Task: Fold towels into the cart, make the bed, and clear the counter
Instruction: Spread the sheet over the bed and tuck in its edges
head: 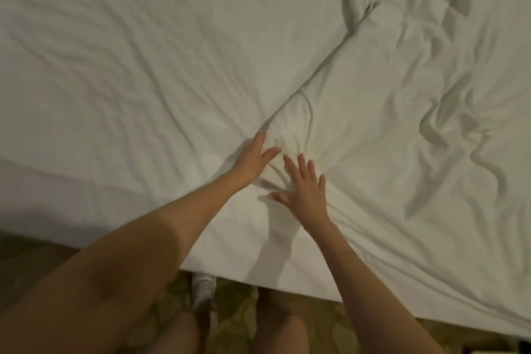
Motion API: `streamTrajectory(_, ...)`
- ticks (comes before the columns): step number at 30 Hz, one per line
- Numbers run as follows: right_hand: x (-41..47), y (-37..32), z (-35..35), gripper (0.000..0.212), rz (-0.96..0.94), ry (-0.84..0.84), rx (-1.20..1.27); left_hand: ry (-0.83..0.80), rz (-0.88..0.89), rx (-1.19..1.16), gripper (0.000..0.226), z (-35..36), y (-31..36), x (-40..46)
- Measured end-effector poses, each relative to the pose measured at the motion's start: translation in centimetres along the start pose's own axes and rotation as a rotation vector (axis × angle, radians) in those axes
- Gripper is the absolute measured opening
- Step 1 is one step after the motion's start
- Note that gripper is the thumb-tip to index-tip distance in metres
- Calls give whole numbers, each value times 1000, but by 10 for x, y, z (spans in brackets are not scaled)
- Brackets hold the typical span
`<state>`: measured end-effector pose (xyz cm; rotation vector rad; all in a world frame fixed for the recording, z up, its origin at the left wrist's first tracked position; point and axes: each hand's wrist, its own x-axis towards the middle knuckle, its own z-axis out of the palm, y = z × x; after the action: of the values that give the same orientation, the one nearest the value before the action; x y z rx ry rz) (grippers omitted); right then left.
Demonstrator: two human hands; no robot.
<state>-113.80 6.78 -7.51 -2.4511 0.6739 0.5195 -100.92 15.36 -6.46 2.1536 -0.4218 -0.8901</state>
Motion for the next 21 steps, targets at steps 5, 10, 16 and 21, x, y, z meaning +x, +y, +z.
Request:
streamTrajectory(5, -20, -1, 22, 64, -36, 172, -87, -31, -13, -114, 49, 3, -22, -17)
streamTrajectory(10, -45, 0, 29, 48, -92, 254, -111, -89, -26, -201, 54, -7, -29, -41)
streamTrajectory(16, -87, -2, 61, 45, -201, 260, -130, -87, -65, -215, 53, 5, -61, -95)
streamTrajectory(21, -118, 3, 90, 49, -251, 249, -181, -23, -60, -189, 61, 21, -88, -137)
